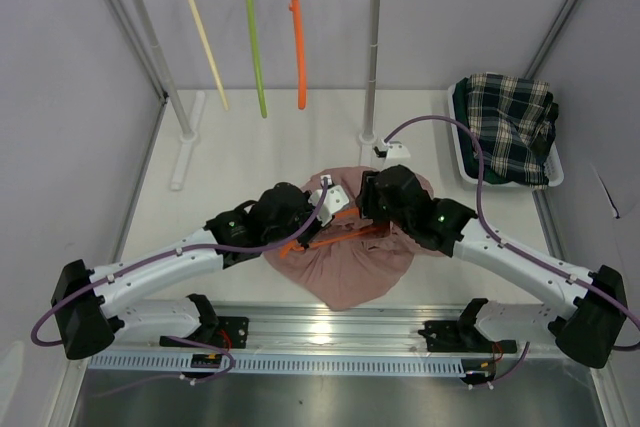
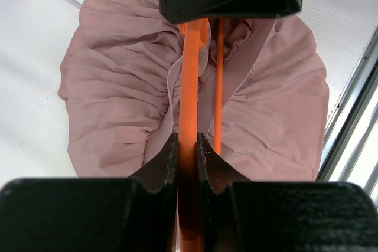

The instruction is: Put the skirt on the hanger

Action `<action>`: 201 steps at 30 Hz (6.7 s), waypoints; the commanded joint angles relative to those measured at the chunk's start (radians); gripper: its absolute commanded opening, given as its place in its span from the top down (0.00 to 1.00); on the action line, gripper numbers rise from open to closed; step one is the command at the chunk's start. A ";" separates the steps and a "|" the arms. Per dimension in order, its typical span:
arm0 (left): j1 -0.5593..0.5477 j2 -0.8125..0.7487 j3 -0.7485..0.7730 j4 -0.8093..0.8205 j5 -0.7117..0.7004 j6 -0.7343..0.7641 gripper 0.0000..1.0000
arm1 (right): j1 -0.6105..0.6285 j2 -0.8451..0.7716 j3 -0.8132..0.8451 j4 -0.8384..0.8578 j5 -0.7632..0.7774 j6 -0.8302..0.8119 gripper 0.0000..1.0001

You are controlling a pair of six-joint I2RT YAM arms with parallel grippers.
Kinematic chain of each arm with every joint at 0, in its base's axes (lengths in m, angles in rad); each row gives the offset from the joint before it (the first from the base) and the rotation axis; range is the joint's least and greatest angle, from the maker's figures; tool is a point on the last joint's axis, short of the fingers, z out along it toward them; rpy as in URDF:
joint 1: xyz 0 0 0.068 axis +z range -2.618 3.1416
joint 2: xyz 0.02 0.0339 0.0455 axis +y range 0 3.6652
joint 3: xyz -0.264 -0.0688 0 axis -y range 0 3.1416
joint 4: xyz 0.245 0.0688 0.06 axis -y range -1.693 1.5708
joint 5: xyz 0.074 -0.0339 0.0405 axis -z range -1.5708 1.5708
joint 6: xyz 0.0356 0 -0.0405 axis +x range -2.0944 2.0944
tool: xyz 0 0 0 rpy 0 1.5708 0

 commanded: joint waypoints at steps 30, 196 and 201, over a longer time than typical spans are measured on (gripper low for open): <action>-0.010 -0.151 0.115 -0.095 -0.170 -0.204 0.48 | 0.016 -0.033 -0.070 0.110 0.186 -0.003 1.00; 0.316 -0.179 0.135 -0.307 0.198 -0.621 1.00 | 0.117 0.154 -0.170 0.316 0.817 0.035 1.00; 0.290 -0.095 0.167 -0.216 0.218 -0.647 1.00 | 0.220 0.177 -0.106 0.268 0.829 0.057 1.00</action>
